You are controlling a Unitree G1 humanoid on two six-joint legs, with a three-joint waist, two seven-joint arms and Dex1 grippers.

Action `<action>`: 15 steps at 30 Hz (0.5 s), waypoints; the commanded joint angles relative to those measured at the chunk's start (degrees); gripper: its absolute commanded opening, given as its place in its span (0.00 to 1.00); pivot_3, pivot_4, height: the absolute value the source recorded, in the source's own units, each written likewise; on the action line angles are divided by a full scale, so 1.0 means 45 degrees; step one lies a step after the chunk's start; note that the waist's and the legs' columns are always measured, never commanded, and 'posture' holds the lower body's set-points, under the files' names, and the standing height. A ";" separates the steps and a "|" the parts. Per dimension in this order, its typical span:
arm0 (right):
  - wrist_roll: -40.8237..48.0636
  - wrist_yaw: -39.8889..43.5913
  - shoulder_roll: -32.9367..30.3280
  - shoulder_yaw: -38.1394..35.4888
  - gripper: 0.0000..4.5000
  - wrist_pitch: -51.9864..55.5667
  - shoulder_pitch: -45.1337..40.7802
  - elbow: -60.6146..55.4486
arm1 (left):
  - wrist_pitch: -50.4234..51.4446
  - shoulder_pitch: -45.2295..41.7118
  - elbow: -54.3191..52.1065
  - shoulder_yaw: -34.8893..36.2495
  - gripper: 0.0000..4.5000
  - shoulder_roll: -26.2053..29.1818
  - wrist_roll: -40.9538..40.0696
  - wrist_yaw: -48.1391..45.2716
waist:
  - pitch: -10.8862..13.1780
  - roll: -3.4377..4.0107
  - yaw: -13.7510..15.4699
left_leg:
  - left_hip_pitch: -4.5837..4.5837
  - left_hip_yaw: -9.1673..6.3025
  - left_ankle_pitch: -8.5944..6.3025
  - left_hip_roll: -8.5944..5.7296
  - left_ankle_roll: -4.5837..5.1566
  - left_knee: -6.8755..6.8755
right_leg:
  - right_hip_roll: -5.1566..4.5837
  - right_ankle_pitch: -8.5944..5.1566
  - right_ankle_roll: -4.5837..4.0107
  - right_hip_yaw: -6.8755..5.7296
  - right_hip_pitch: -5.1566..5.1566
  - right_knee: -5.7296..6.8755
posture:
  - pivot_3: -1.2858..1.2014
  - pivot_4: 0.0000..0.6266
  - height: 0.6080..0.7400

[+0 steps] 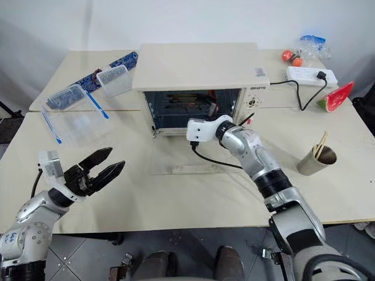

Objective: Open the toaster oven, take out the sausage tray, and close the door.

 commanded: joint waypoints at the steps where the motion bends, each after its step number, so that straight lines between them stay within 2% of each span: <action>1: -0.0528 -0.1032 0.0302 0.0273 1.00 0.0038 -0.0522 0.0751 | -0.0464 0.0078 -0.0583 0.0002 1.00 0.0015 0.0081 0.0016 | 0.0000 0.0000 0.0016 | -0.0002 -0.0002 0.0000 -0.0001 0.0000 -0.0004 | 0.0000 0.0000 0.0000 -0.0002 0.0000 -0.0002 | 0.52 0.24 1.00; 3: -0.0666 -0.1200 0.0447 0.0393 1.00 0.0127 -0.0659 0.1085 | -0.0825 0.0065 -0.0519 -0.0239 1.00 0.0104 0.0526 -0.0128 | 0.0000 0.0000 0.0022 | -0.0010 -0.0006 -0.0001 -0.0003 0.0000 -0.0005 | -0.0001 0.0000 0.0000 -0.0009 0.0000 -0.0007 | 0.52 0.24 1.00; 15: -0.0843 -0.1005 0.0764 0.0698 1.00 0.0970 -0.0649 0.1311 | -0.1104 -0.0156 -0.0247 -0.0403 1.00 0.0273 0.0535 -0.0250 | 0.0000 0.0001 -0.0041 | -0.0011 -0.0004 -0.0001 0.0002 0.0000 -0.0010 | 0.0005 0.0000 0.0000 -0.0008 -0.0006 -0.0005 | 0.52 0.24 1.00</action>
